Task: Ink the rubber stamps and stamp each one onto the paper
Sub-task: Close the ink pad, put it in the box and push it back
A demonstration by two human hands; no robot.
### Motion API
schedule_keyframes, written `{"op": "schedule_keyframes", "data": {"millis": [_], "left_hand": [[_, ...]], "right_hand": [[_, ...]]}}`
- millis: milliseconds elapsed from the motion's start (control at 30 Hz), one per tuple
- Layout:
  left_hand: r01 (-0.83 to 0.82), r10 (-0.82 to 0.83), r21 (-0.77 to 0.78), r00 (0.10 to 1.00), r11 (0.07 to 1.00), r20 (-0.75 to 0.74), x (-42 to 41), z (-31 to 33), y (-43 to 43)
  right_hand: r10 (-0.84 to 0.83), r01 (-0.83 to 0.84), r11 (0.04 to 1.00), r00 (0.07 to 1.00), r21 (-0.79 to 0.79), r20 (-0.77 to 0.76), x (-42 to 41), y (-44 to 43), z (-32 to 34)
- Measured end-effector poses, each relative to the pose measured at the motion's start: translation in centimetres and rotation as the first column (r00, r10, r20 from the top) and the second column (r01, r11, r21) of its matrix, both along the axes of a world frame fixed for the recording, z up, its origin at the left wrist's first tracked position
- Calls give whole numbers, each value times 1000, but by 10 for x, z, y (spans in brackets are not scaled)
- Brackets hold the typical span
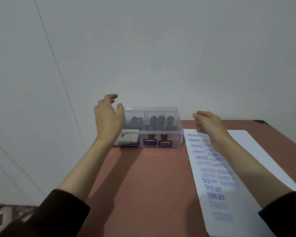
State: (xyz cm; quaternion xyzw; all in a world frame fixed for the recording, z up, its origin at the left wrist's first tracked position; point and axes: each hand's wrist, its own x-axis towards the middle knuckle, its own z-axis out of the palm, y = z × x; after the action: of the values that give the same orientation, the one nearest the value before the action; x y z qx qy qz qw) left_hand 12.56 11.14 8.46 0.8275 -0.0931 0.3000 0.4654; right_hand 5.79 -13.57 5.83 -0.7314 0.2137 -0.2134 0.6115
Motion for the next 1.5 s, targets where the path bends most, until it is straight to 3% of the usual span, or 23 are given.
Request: {"op": "schedule_keyframes", "data": {"millis": [67,100,200,267,400,600,867,1033,1133,1233,1400,1500], "left_hand": [[206,-226,-168,968,964,-109,-33,8,-27],[307,-371,-282,905,909,-210,-49,9,-42],[435,-648,-489,605,756,-463,-88,0,-79],[468,-652,-455,508,757,-562,-103,-15,-95],[414,-597,-437,448,798,-665,-112,-36,-112],[303,-595,-512,398,804,-698,-119,-38,-123],[462,-489,-260,490,848,-722,-123,-37,-142],[561,-350,162,690,812,-634,-121,-53,-162],[538,-245,409,777,737,-580,-118,-61,-169],[503,-201,688,857,523,-474,-109,-67,-173],[345,-224,899,931,270,-290,-104,-67,-176],[281,-242,930,944,236,-224,-102,-70,-177]], "right_hand": [[-37,37,997,999,-70,-1,-25,-20,2],[-59,56,992,998,-114,-15,-38,-32,2],[-115,87,969,988,-232,-108,-78,-63,-3],[-149,84,949,969,-305,-197,-102,-80,-7],[-188,61,928,928,-368,-323,-138,-99,-14],[-142,80,975,943,-209,-300,-147,-103,-16],[-147,137,989,958,-58,-245,-132,-111,-17],[-130,129,991,967,-22,-219,-117,-113,-17],[-120,116,993,969,-27,-215,-106,-112,-16],[-108,106,994,972,-21,-207,-96,-113,-17],[-94,89,995,973,-35,-208,-88,-115,-19],[-80,73,996,975,-43,-205,-87,-113,-18]]}}
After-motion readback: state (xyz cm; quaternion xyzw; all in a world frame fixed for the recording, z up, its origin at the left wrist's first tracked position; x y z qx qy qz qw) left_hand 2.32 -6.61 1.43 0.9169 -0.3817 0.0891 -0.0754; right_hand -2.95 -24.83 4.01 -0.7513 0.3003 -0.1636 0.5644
